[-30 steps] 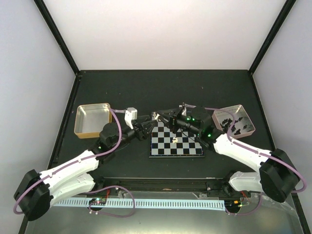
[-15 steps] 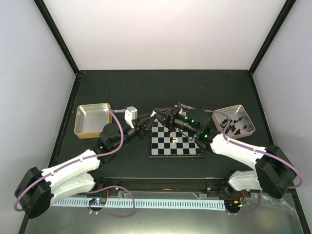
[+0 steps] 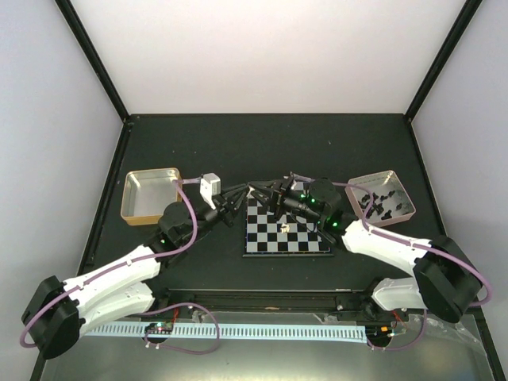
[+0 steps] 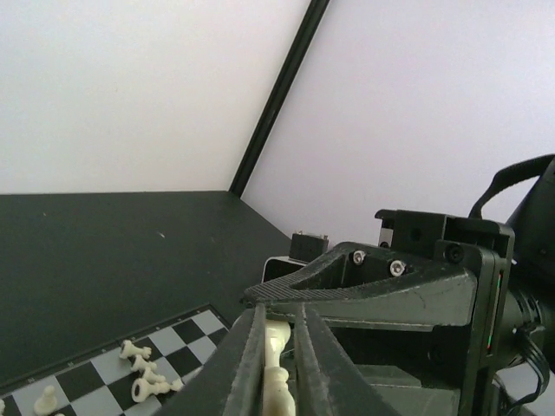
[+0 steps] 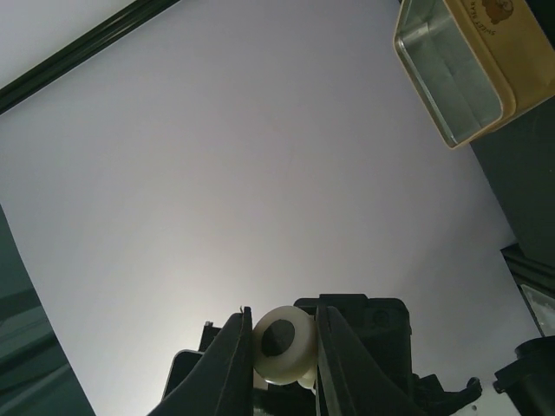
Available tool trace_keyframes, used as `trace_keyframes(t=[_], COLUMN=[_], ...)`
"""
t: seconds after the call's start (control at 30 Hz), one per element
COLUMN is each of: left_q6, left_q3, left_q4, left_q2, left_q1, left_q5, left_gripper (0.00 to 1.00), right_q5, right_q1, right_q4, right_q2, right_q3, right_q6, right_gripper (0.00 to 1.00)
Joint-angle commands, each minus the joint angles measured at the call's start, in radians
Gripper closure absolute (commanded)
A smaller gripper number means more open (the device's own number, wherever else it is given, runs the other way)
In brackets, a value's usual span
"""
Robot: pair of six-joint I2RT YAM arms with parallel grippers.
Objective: Set up the chess pieces on the board
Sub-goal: Place the chess piece on the chessboard.
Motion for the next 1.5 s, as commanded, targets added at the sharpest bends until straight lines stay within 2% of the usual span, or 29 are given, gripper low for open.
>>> trace_keyframes(t=[0.0,0.07,0.13,0.27,0.37,0.6,0.8,0.87,0.93,1.0,1.13,1.3,1.47], left_q6=[0.021,0.023,0.02,0.005,-0.006,-0.015,-0.004,-0.003,-0.004,0.001,0.032,0.089,0.125], left_q3=[0.018,0.021,0.022,0.021,0.013,0.005,0.026,0.041,0.067,0.112,0.21,0.336,0.49], left_q4=[0.024,0.018,0.009,-0.02,-0.025,0.0,-0.03,-0.075,-0.163,-0.287,-0.61,-0.974,-1.179], left_q2=[-0.005,0.003,0.006,-0.001,0.0,0.002,0.005,0.005,0.0,-0.005,0.013,0.12,0.341], left_q1=[0.0,0.0,0.0,0.0,0.0,-0.001,0.0,-0.001,0.001,0.002,0.002,0.001,0.002], left_q5=[-0.005,0.005,0.006,0.004,0.021,0.023,0.01,-0.007,-0.029,-0.042,-0.033,0.024,0.035], left_gripper=[0.92,0.94,0.93,0.77,0.75,0.92,0.98,0.98,0.98,0.98,0.98,0.98,0.99], right_q5=[-0.015,-0.016,-0.009,-0.005,-0.003,-0.02,-0.026,-0.027,-0.035,-0.06,-0.071,0.022,0.277], right_q1=[0.008,0.008,0.009,0.007,0.007,0.007,0.008,0.008,0.004,-0.008,-0.06,-0.166,-0.223], right_q4=[0.036,0.04,0.052,0.078,0.127,0.13,0.133,0.122,0.102,0.041,-0.158,-0.483,-0.862], right_q2=[0.006,0.006,0.006,0.013,0.023,0.016,0.015,0.016,0.015,0.006,-0.065,-0.223,-0.356], right_q3=[-0.006,-0.006,-0.009,-0.018,-0.023,-0.011,-0.017,-0.015,-0.019,-0.029,-0.105,-0.178,-0.126], right_q6=[0.003,0.002,0.005,0.015,0.036,0.041,0.038,0.02,-0.019,-0.096,-0.277,-0.54,-0.786], right_gripper=[0.87,0.87,0.87,0.87,0.87,0.87,0.86,0.78,0.67,0.54,0.42,0.4,0.4])
